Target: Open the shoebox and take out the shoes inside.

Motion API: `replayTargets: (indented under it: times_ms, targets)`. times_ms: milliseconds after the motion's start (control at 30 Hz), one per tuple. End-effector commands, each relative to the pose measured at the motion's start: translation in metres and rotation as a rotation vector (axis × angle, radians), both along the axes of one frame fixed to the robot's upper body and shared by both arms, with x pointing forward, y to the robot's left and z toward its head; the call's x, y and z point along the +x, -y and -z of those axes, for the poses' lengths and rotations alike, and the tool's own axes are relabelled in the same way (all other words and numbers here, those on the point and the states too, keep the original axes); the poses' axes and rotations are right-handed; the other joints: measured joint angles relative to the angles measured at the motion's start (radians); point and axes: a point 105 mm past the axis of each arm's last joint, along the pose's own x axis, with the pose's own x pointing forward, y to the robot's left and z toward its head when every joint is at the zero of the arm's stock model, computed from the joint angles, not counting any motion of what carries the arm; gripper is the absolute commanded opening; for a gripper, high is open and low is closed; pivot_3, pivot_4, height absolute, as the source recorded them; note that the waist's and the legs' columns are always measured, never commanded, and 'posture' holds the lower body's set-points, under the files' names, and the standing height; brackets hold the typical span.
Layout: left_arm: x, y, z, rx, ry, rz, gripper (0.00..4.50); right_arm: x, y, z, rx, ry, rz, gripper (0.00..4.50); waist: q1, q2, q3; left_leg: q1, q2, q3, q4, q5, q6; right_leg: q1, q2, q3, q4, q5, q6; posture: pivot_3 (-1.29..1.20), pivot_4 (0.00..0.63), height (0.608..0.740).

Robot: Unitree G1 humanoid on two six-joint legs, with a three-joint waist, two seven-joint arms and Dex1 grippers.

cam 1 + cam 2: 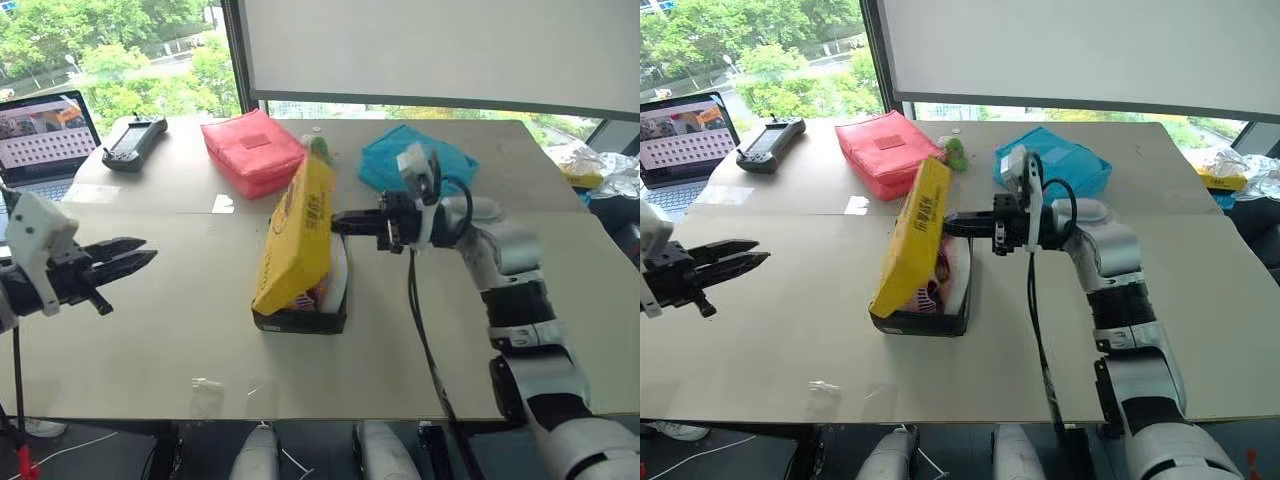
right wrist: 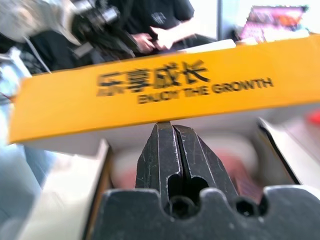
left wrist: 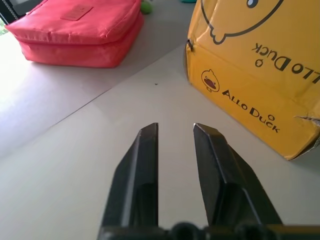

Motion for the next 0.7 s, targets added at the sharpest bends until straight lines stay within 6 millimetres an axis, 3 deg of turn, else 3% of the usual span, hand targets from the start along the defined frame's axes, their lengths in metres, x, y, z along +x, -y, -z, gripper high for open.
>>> replayTargets:
  times_ms: [33,200,300,367,533,633,700]
  targets:
    - [-0.019,-0.001,-0.050,-0.037,0.115,0.023,2.82,-0.011,-0.044,-0.021,0.026,0.082,-0.043,0.00,-0.005,0.000,0.000,0.000,0.000,0.000,0.000,0.000,0.000,0.000,0.000,0.000,0.000,0.000,0.000,0.00,0.150,0.737]
    - [-0.037,0.004,-0.086,-0.005,0.163,0.053,4.45,-0.009,-0.107,-0.016,0.045,0.085,-0.012,0.00,-0.016,0.000,0.000,0.000,0.002,0.000,-0.001,0.000,0.000,-0.002,0.002,0.000,0.002,-0.001,-0.001,0.00,0.150,0.737]
    - [-0.047,0.008,-0.099,0.048,0.171,0.055,4.45,-0.009,-0.131,0.003,-0.007,0.135,0.000,0.00,-0.024,0.000,0.000,0.000,0.001,0.000,-0.001,0.000,0.000,-0.002,0.002,0.000,0.002,-0.001,-0.001,0.00,0.150,0.737]
    - [-0.053,0.010,-0.108,0.060,0.188,0.056,4.45,-0.004,-0.132,0.009,-0.037,0.186,0.026,0.00,-0.022,0.000,0.000,0.000,0.001,0.000,-0.001,0.000,0.000,-0.002,0.001,0.000,0.002,-0.001,-0.001,0.00,0.150,0.737]
    - [-0.056,0.015,-0.112,0.074,0.188,0.056,4.45,0.008,-0.105,-0.014,0.000,0.161,0.067,0.00,-0.019,-0.001,0.000,-0.001,0.001,0.000,-0.001,0.001,-0.001,-0.002,0.001,-0.001,0.001,-0.001,-0.001,0.00,0.150,0.737]
    - [-0.049,0.019,-0.099,0.091,0.158,0.065,4.45,0.010,-0.081,-0.027,-0.019,0.169,0.069,0.00,-0.020,-0.001,0.000,-0.001,0.002,0.000,-0.001,0.001,-0.001,-0.002,0.002,-0.001,0.002,-0.001,-0.001,0.00,0.150,0.737]
    - [-0.042,0.020,-0.075,0.117,0.088,0.074,4.45,0.007,-0.064,-0.030,-0.076,0.208,0.056,0.00,-0.023,0.000,0.000,-0.001,0.002,0.000,-0.002,0.001,-0.001,-0.002,0.001,-0.001,0.001,-0.001,-0.001,0.00,0.150,0.737]
